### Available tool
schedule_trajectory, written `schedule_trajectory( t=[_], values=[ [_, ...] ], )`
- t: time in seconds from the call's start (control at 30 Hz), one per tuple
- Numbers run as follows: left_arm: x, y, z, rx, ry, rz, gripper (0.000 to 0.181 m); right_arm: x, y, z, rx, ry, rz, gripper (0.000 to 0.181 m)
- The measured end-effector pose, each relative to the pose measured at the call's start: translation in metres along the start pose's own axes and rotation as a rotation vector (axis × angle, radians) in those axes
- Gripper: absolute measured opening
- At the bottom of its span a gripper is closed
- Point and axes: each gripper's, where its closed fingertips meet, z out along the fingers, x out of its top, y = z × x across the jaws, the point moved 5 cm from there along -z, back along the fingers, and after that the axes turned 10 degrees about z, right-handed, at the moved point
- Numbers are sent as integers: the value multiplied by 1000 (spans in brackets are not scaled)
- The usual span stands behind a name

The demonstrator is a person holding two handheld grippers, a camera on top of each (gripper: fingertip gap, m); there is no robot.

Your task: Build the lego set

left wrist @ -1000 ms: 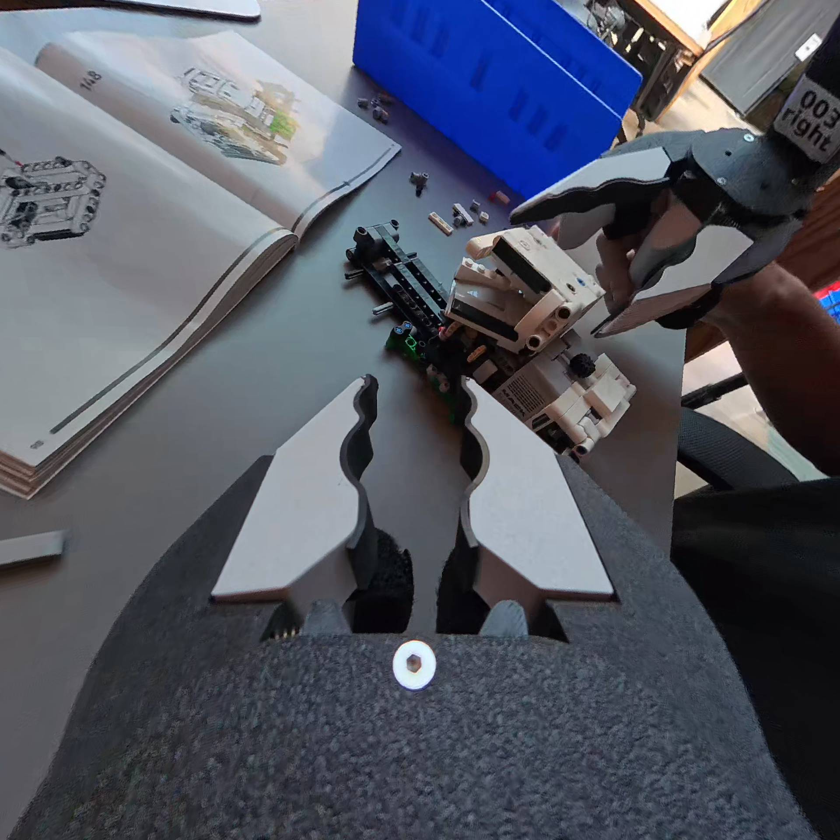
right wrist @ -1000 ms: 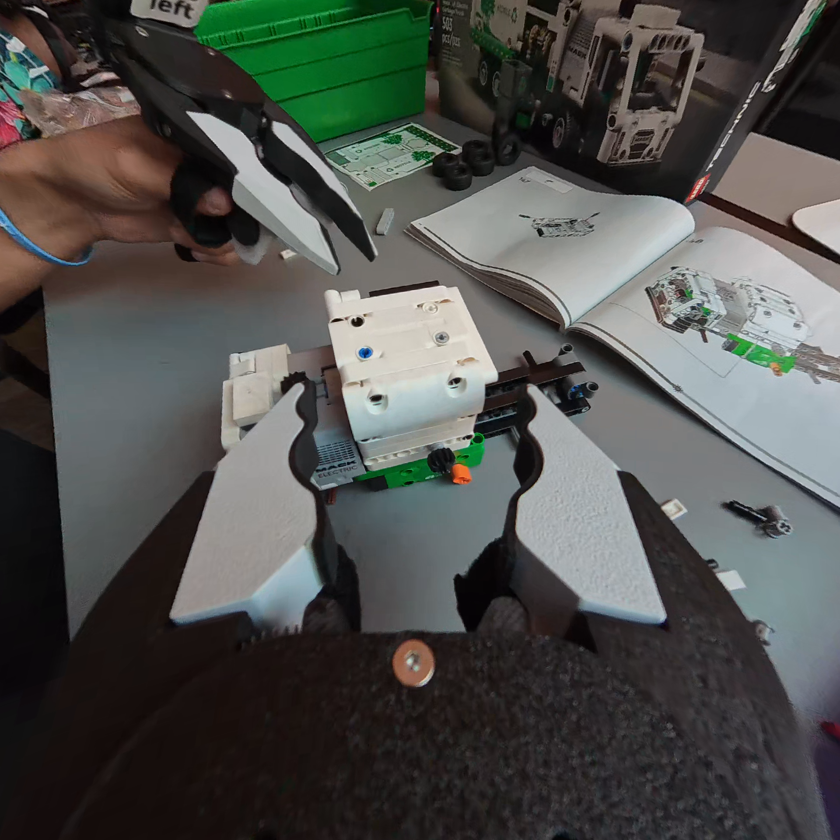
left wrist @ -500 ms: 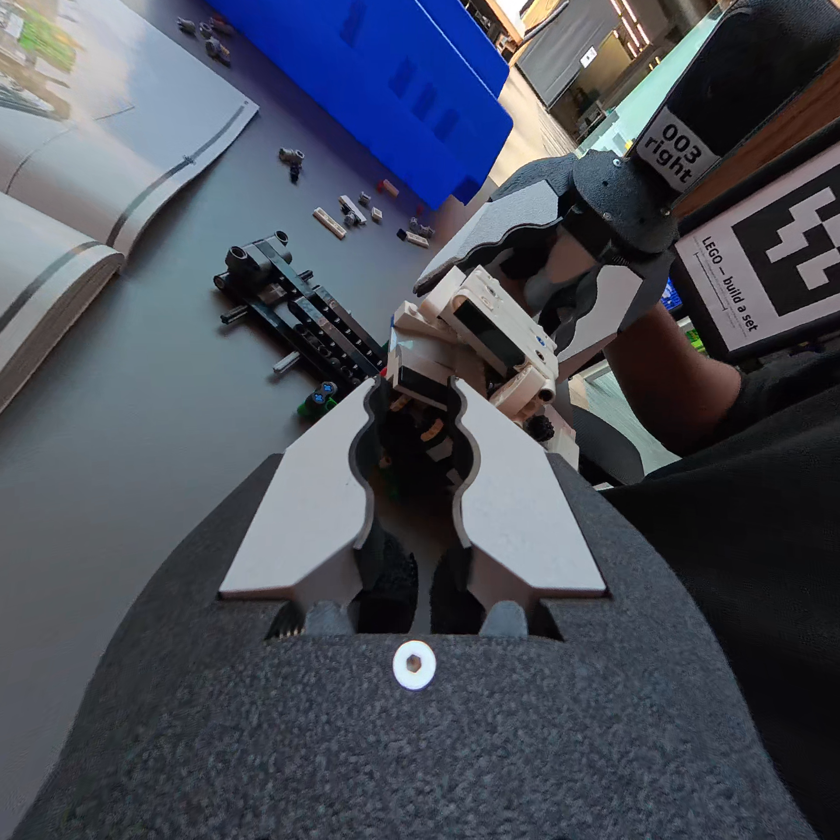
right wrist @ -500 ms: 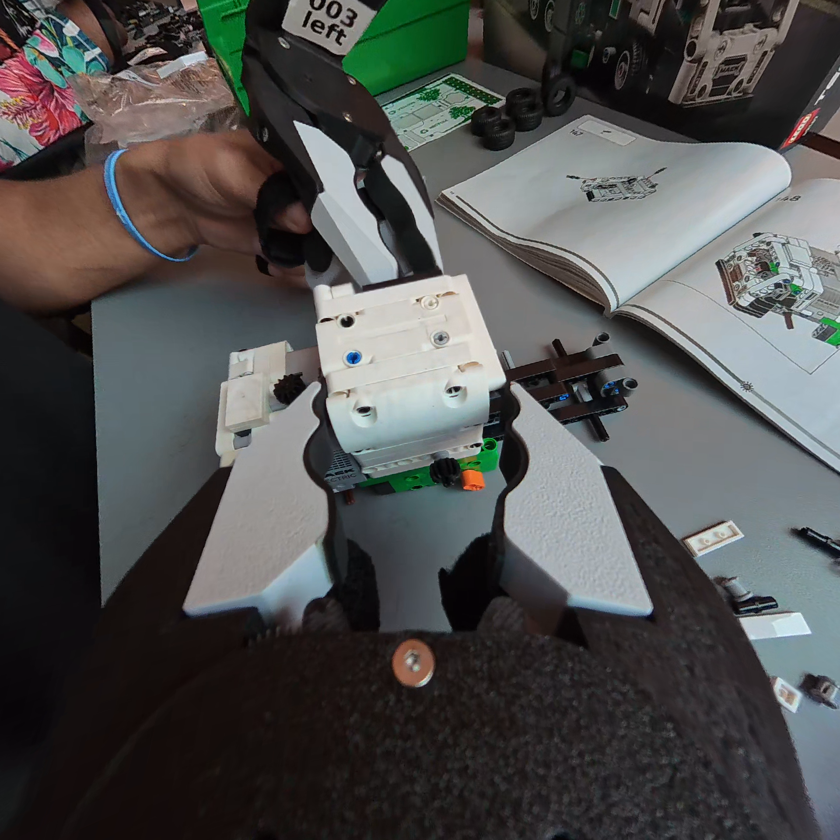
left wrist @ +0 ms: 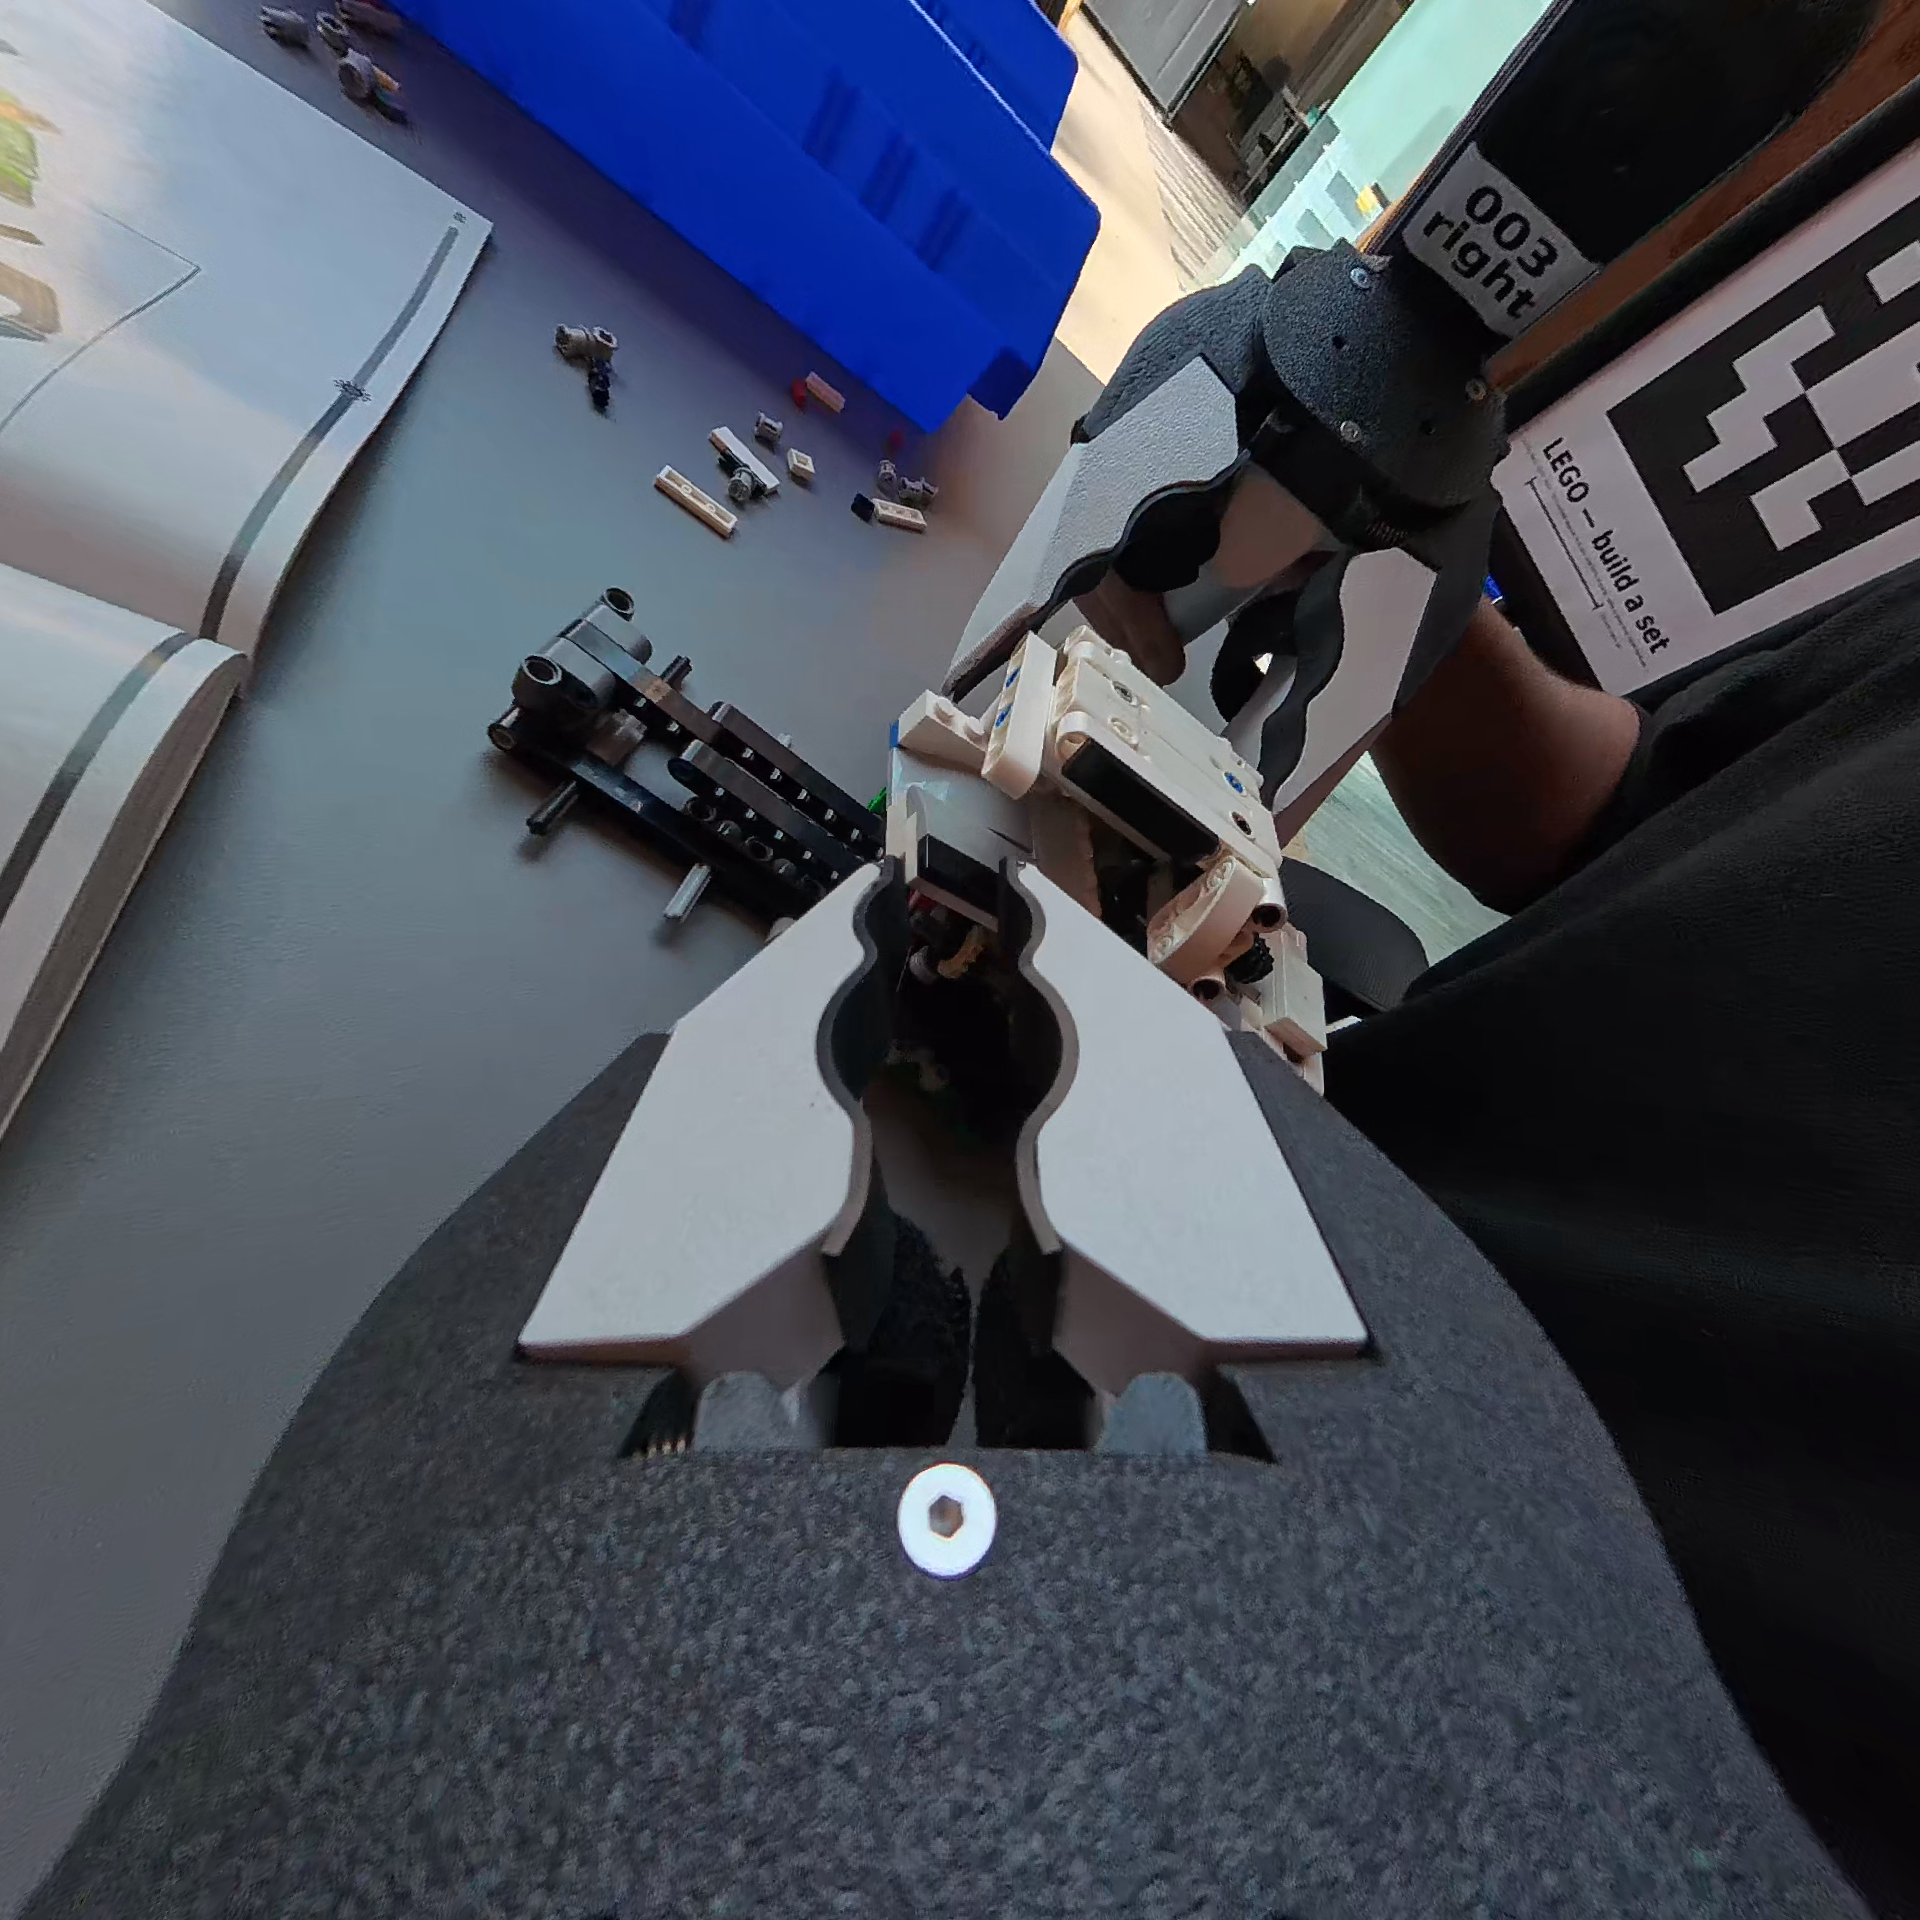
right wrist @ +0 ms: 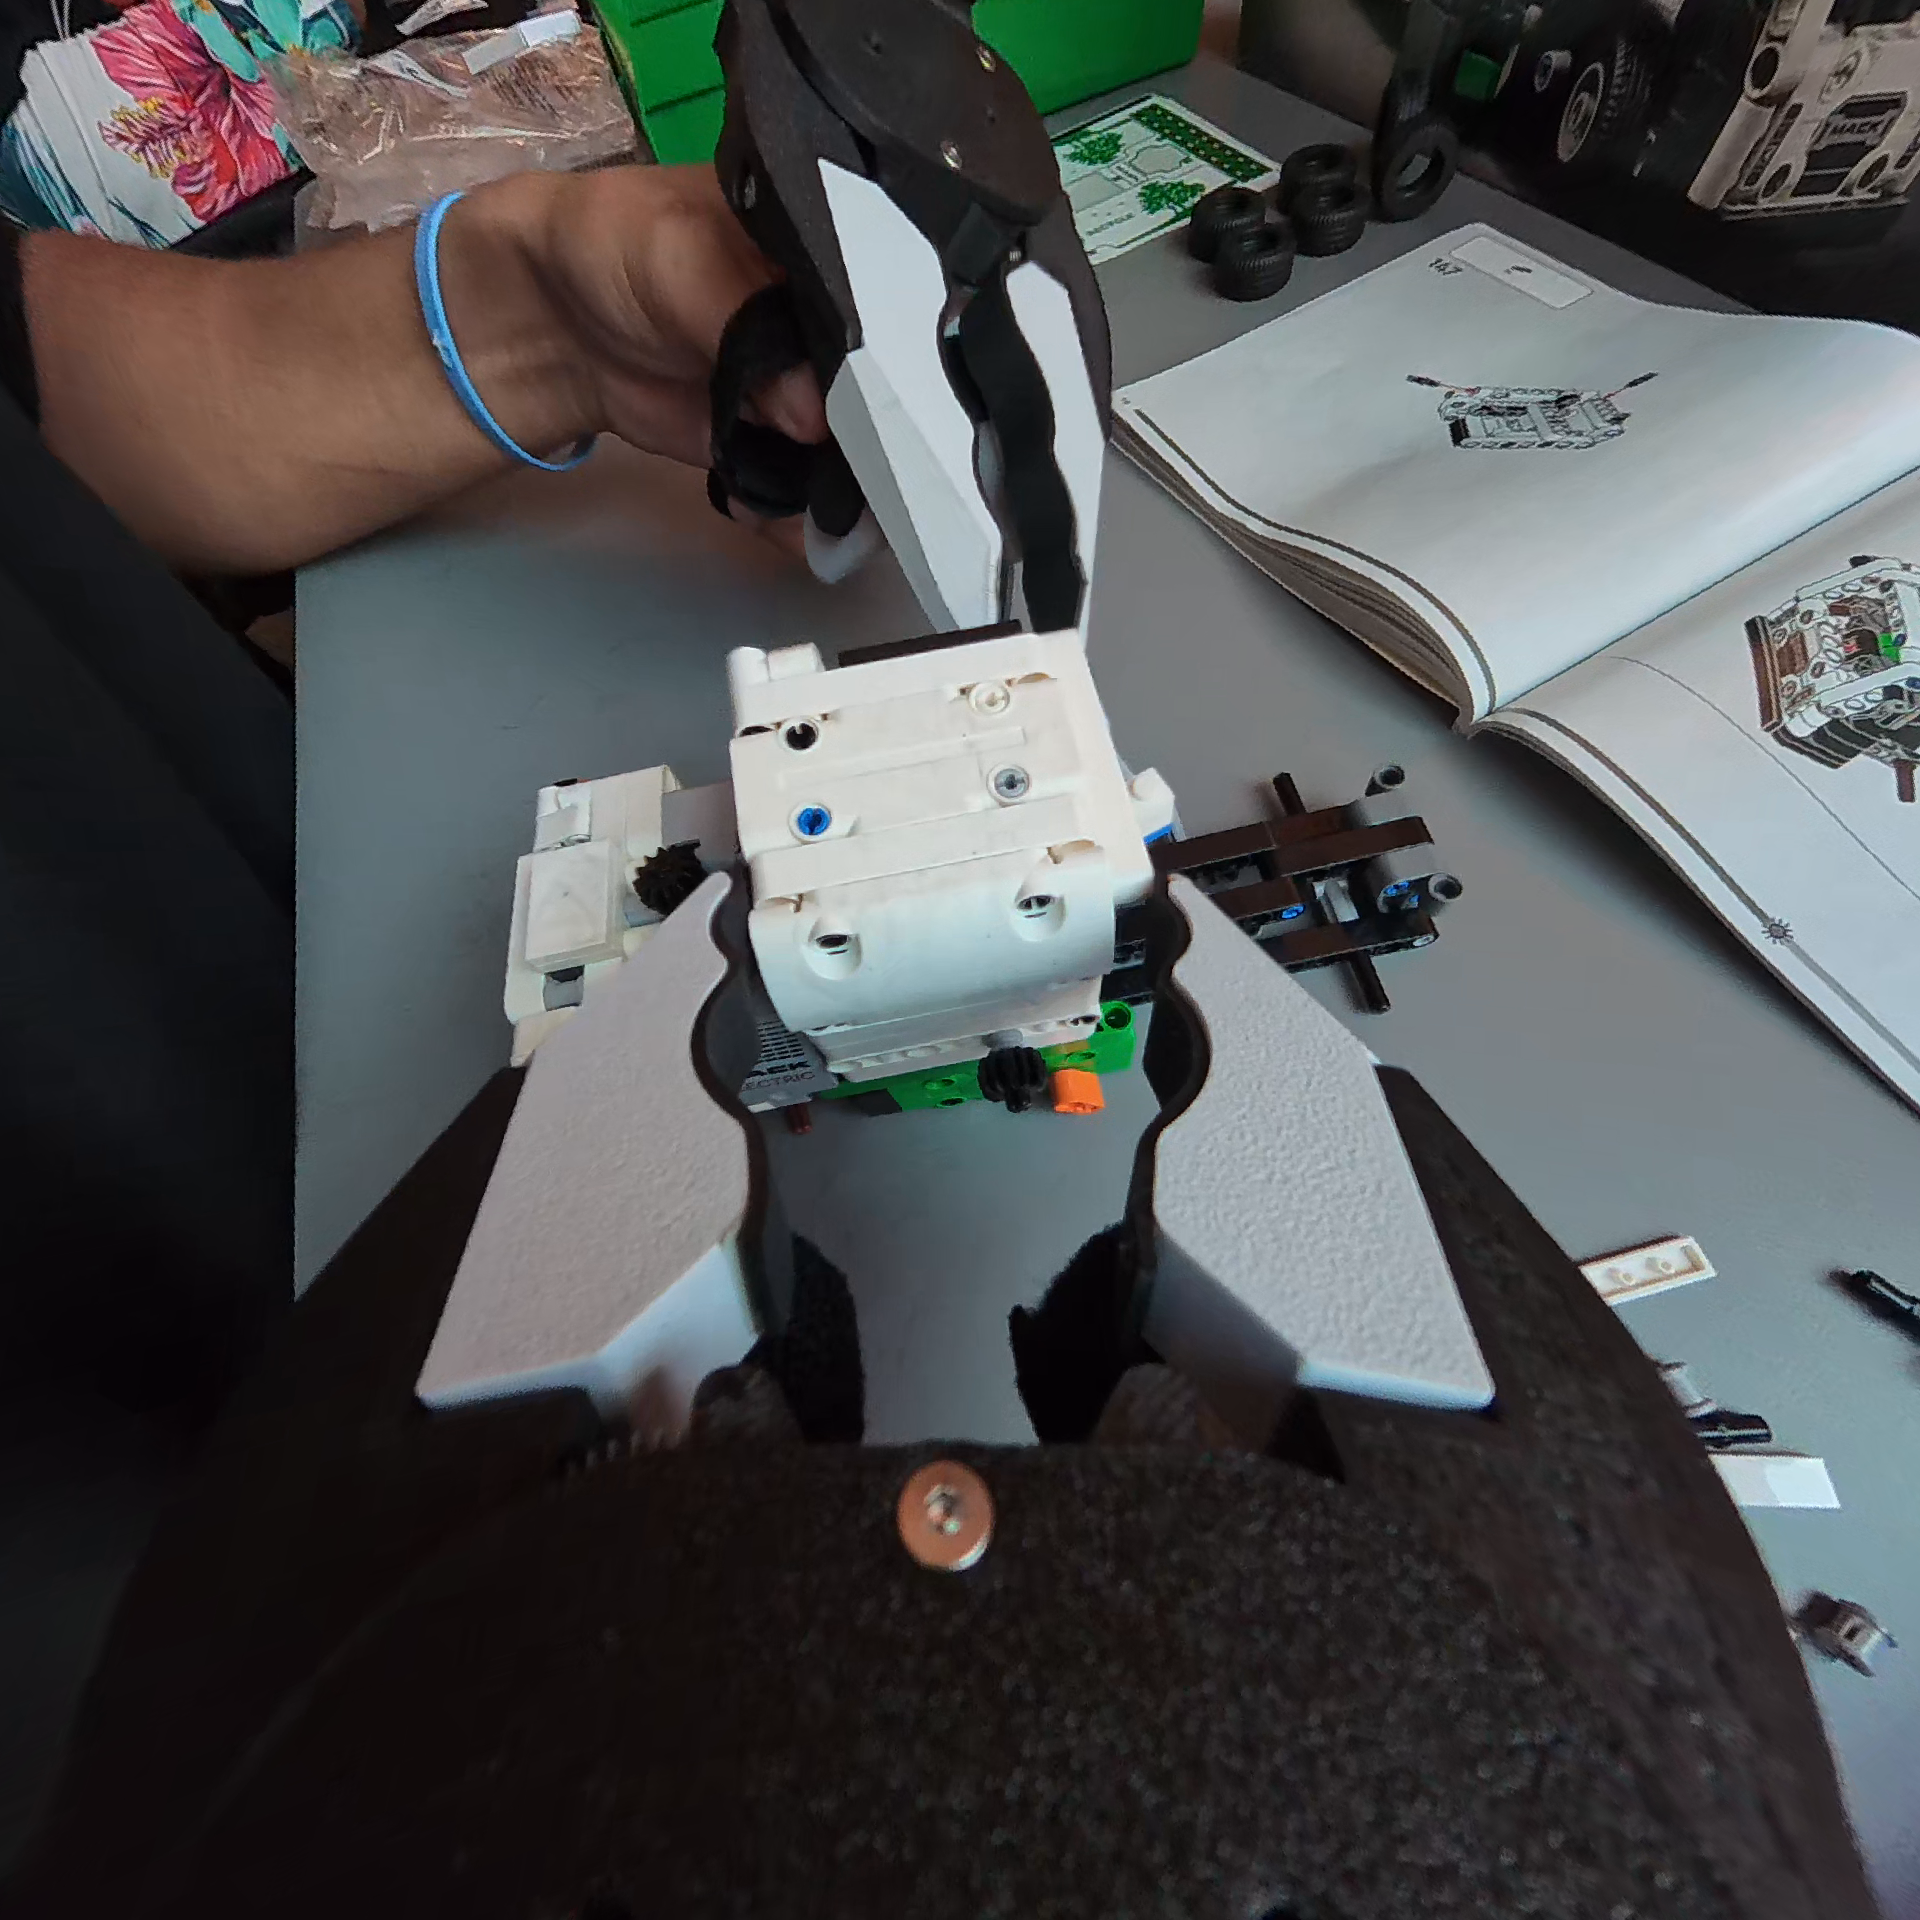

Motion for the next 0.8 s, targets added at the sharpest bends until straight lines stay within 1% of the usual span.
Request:
schedule_trajectory(
  t=[0.03,0.27,0.47,0.57,0.7,0.8],
  values=[
    [-1,1,0,-11,-3,-4,15,0,-1,-1,7,6,-6,74],
    [-2,6,-5,-88,-9,-19,12,5,-2,-7,-15,-3,-83,75],
    [0,4,-4,-140,19,-144,9,8,-4,-6,23,0,-82,76],
    [1,3,-2,-133,33,-170,9,7,-3,-5,4,1,-118,72],
    [2,2,-1,-133,50,-198,9,8,-3,-4,17,9,-148,72],
    [2,2,-4,-204,73,-285,7,9,-3,-4,23,4,-199,70]
  ],
)
